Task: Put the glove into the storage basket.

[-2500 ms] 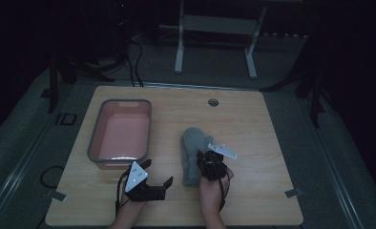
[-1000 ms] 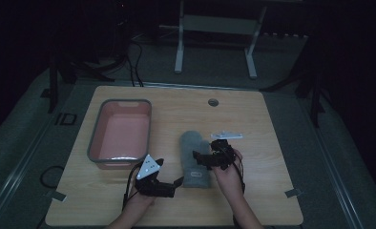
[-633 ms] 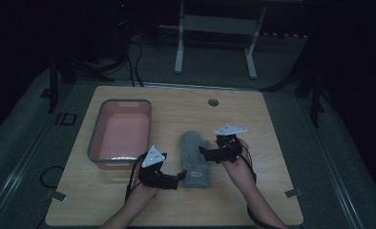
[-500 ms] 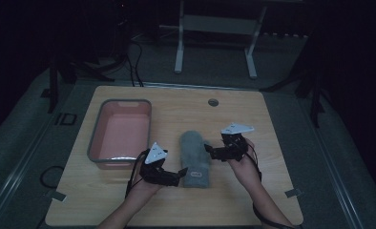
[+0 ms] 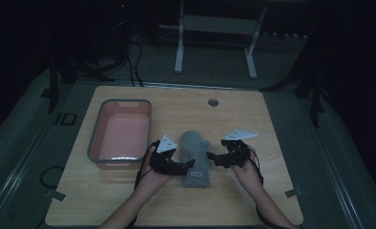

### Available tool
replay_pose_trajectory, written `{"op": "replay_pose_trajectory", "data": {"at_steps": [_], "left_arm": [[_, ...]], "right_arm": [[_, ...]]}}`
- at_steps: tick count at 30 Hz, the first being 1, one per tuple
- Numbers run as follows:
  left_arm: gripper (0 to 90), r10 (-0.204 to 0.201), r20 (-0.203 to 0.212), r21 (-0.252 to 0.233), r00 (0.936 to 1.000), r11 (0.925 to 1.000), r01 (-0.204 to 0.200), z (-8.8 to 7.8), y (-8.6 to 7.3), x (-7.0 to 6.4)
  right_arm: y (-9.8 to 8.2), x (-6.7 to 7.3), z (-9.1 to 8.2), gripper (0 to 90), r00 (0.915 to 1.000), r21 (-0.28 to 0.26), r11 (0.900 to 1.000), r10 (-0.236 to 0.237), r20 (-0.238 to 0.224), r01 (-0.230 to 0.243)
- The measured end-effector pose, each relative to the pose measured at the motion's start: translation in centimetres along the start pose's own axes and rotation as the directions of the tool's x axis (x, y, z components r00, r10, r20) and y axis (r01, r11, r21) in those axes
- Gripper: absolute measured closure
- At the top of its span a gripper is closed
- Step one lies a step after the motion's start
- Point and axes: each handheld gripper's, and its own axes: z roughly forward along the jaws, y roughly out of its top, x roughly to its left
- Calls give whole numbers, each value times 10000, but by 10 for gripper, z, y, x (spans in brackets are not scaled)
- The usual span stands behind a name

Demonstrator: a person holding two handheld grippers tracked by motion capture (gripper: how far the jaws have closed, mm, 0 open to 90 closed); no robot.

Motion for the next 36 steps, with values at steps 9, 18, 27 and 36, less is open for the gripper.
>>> {"op": "replay_pose_trajectory", "data": {"at_steps": [9, 18, 27, 36], "left_arm": [[154, -396, -922, 1058, 9950, 9932, 493, 28, -3, 10], [189, -816, -1344, 1942, 9876, 9751, 1070, 53, -10, 25], [220, -1015, -1076, 2420, 9890, 9622, 1250, 62, -16, 34], [488, -935, -107, 2554, 9956, 9624, 931, 67, -16, 33]], "right_arm": [[-15, 18, 21, 155, 9990, 869, 9954, -381, -231, 400], [-15, 5, 40, 419, 9968, 1939, 9799, 583, -542, -468], [-15, -4, 56, 258, 9901, 2587, 9633, 1002, -981, -718], [-10, 1, 58, 454, 9873, 2982, 9545, 539, -1495, -69]]}}
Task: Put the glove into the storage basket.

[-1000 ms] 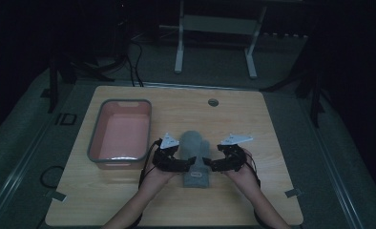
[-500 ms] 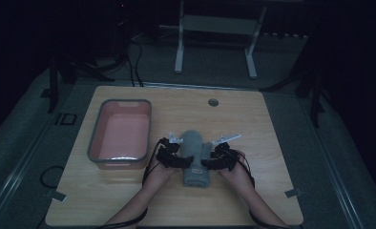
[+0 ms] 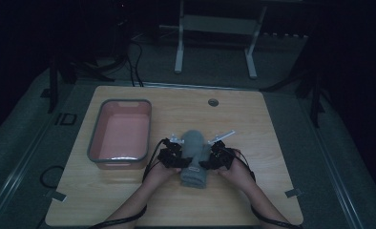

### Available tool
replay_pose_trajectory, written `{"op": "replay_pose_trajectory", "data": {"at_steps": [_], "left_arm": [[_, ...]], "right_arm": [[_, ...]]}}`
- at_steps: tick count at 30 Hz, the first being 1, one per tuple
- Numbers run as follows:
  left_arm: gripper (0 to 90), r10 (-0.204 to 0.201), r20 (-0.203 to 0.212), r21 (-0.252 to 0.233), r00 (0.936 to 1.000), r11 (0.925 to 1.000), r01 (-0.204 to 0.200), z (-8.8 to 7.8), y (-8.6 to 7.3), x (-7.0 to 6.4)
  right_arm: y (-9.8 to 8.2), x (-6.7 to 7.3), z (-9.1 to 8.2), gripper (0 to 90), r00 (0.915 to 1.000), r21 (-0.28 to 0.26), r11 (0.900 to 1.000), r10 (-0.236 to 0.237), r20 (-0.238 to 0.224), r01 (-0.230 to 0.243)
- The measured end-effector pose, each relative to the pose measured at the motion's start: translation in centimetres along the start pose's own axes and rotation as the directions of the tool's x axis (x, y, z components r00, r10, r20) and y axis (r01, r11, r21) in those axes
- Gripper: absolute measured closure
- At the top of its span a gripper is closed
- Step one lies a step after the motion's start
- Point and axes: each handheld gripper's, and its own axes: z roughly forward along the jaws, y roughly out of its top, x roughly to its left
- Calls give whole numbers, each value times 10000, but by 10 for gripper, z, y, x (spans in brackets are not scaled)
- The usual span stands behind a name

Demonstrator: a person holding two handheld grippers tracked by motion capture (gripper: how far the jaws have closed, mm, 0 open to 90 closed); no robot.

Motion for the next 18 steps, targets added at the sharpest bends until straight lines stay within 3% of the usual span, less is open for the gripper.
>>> {"op": "replay_pose_trajectory", "data": {"at_steps": [4, 7, 10, 12, 18], "left_arm": [[625, -76, 489, 36, 9988, 10000, 75, 1, 1, 2], [718, 26, 537, -93, 9986, 10000, -21, 0, 0, 0], [773, 128, 575, -351, 9983, 9993, -108, -1, 0, -2], [787, 139, 645, -445, 9978, 9989, -110, -4, 0, -2], [803, 520, 507, -608, 9974, 9970, -489, -22, 12, -9]], "right_arm": [[0, 2, 0, 628, 9997, 21, 10000, -65, -237, 65], [-1, 10, -1, 732, 9988, -153, 9989, -437, 233, 441], [-3, 16, -3, 771, 9960, -408, 9969, -655, 608, 680], [-4, 15, -6, 786, 9980, -584, 9972, -451, 434, 476], [0, 18, -20, 810, 9986, -1060, 9932, -461, 242, 484]]}}
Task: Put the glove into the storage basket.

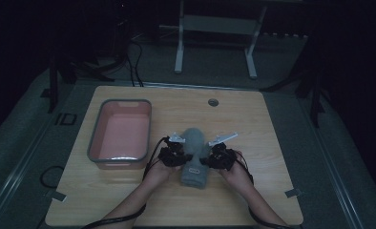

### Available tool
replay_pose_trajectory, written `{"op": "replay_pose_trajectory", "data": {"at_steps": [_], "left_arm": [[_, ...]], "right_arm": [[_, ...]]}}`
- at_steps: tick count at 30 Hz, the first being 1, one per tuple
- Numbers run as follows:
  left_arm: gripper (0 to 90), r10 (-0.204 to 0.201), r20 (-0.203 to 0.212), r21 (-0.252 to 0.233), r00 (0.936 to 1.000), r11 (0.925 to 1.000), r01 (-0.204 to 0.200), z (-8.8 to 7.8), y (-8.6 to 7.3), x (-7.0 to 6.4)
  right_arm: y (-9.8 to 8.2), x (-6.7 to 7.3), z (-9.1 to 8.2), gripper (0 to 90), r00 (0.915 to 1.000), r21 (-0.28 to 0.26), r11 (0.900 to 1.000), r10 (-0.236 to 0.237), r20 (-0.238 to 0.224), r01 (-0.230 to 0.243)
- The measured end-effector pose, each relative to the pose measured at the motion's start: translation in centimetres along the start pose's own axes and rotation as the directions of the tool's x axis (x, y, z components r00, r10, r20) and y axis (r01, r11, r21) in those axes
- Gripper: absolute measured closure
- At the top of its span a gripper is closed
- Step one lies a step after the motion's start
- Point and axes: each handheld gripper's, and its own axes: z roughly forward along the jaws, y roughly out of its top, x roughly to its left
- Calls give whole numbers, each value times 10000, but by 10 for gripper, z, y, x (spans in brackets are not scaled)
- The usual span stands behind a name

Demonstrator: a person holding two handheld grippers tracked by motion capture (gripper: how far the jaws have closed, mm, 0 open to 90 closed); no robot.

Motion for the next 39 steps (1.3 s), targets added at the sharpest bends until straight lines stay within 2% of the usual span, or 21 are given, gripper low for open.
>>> {"op": "replay_pose_trajectory", "data": {"at_steps": [4, 10, 12, 20, 22, 25, 34, 39], "left_arm": [[804, 214, -92, -277, 9997, 9994, -216, -16, 13, -4], [804, 425, -318, -553, 9986, 9975, -442, -37, 32, -9], [804, 445, -348, -575, 9984, 9973, -464, -43, 38, -9], [803, 975, -601, -688, 9934, 9924, -1016, -72, 58, -8], [803, 976, -647, -706, 9931, 9923, -1021, -79, 62, -7], [803, 1158, -839, -797, 9897, 9893, -1225, -91, 69, -5], [803, 1390, -1241, -970, 9825, 9837, -1514, -129, 85, 14], [803, 1246, -1428, -1117, 9819, 9837, -1410, -154, 87, 29]], "right_arm": [[10, 2, -14, 815, 9998, -398, 9992, -23, -181, 15], [29, 8, -33, 817, 9997, -1009, 9947, -228, -101, 217], [35, 11, -37, 817, 9995, -1075, 9938, -307, -62, 298], [62, 20, -52, 817, 9977, -1411, 9877, -678, 23, 674], [70, 22, -55, 817, 9971, -1490, 9860, -759, 7, 752], [80, 27, -58, 817, 9956, -1671, 9815, -938, 68, 936], [121, 41, -57, 817, 9928, -2084, 9710, -1195, 24, 1173], [146, 55, -51, 817, 9884, -2191, 9643, -1516, 25, 1485]]}}
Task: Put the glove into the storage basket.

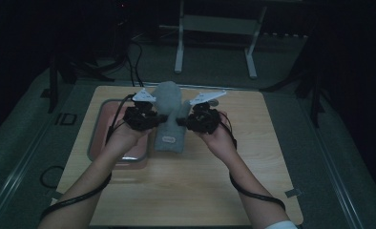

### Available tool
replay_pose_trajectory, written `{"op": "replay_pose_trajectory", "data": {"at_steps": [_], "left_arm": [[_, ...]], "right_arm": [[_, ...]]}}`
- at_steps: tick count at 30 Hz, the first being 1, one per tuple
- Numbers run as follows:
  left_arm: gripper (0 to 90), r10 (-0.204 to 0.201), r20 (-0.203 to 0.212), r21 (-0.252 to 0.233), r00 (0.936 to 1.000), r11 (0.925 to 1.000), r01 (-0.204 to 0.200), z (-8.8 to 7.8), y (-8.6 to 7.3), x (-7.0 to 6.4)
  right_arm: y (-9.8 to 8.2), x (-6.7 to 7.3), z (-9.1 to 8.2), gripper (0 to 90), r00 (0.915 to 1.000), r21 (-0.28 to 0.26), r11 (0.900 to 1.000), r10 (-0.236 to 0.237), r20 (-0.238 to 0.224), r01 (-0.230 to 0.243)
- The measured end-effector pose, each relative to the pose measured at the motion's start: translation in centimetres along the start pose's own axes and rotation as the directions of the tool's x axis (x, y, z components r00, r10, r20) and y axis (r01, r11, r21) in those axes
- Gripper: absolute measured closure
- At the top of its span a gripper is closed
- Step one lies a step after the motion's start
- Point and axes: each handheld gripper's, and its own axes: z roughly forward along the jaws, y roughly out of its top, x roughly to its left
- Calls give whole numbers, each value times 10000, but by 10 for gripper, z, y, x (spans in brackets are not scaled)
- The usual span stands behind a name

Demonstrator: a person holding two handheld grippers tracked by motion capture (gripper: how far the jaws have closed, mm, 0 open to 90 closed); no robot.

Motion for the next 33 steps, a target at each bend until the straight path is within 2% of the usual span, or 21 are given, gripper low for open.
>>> {"op": "replay_pose_trajectory", "data": {"at_steps": [7, 12, 15, 18, 22, 27, 32, 33], "left_arm": [[802, -180, -481, 51, 9987, 9998, 183, -31, -3, 27], [802, -350, -928, 141, 9951, 9992, 365, -51, -6, 49], [802, -549, -1043, 196, 9930, 9982, 572, -61, -13, 63], [802, -919, -1155, 147, 9891, 9954, 942, -65, -24, 77], [802, -1400, -1273, 260, 9819, 9892, 1444, -62, -42, 92], [801, -1793, -1339, 611, 9746, 9801, 1887, -46, -67, 106], [800, -2385, -1330, 1039, 9620, 9619, 2528, -25, -91, 117], [800, -2371, -1348, 1188, 9621, 9601, 2533, -21, -95, 118]], "right_arm": [[32, 17, 26, 816, 9993, -22, 9995, -318, -182, 317], [56, 30, 49, 816, 9979, 19, 9985, -546, -336, 547], [67, 37, 65, 816, 9965, 105, 9973, -728, -416, 733], [73, 42, 83, 816, 9958, 185, 9970, -734, -541, 745], [74, 47, 108, 816, 9961, 450, 9965, -685, -565, 710], [61, 48, 139, 815, 9974, 1033, 9930, -520, -500, 569], [45, 47, 167, 815, 9990, 1794, 9831, -302, -330, 357], [42, 46, 172, 814, 9991, 1957, 9801, -269, -325, 328]]}}
